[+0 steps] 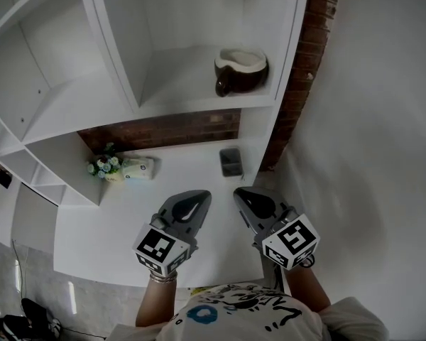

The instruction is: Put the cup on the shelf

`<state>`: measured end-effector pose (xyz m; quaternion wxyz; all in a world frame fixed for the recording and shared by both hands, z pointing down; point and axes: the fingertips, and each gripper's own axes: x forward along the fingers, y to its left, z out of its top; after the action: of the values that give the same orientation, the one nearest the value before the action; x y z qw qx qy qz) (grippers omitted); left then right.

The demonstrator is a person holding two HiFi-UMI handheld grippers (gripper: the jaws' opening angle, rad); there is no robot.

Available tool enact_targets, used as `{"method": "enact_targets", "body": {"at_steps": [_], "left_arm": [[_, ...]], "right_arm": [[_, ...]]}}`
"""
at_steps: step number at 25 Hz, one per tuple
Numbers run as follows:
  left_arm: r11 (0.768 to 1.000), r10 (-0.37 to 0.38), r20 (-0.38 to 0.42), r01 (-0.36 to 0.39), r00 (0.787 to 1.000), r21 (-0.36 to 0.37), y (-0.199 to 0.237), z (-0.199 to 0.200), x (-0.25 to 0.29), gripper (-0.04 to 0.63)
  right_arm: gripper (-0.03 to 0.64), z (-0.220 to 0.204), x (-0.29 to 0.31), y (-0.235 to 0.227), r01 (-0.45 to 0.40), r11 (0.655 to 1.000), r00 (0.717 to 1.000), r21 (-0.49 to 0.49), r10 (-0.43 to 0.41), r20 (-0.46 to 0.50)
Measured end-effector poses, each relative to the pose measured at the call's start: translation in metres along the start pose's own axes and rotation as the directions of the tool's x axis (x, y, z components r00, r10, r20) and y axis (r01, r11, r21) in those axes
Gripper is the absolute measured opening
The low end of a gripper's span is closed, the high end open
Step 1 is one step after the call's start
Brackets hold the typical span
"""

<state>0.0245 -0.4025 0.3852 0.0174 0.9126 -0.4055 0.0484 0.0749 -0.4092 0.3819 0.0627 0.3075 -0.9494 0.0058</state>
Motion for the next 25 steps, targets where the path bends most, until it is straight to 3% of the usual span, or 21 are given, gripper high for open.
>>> {"method": "enact_targets", "body": {"at_steps": [9, 14, 25], "left_arm": [[0.997, -0.028, -0.041, 0.025, 0.999, -0.072, -0.014, -0.032, -0.012, 0.015], [0.996, -0.056, -0.046, 0.053, 0.997, -0.078, -0.024, -0.042, -0.018, 0.015], [0.990, -0.115, -0.038, 0.112, 0.993, -0.082, -0.038, -0.055, -0.028, 0.015]], "right_arm": [[0.028, -0.027, -0.010, 0.015, -0.013, 0.999, 1.000, 0.039, 0.014, -0.020], [0.028, -0.039, -0.018, 0.019, -0.009, 0.997, 1.000, 0.079, 0.011, -0.015], [0.028, -0.056, -0.031, 0.035, -0.065, 0.995, 0.997, 0.070, 0.068, -0.043]]}}
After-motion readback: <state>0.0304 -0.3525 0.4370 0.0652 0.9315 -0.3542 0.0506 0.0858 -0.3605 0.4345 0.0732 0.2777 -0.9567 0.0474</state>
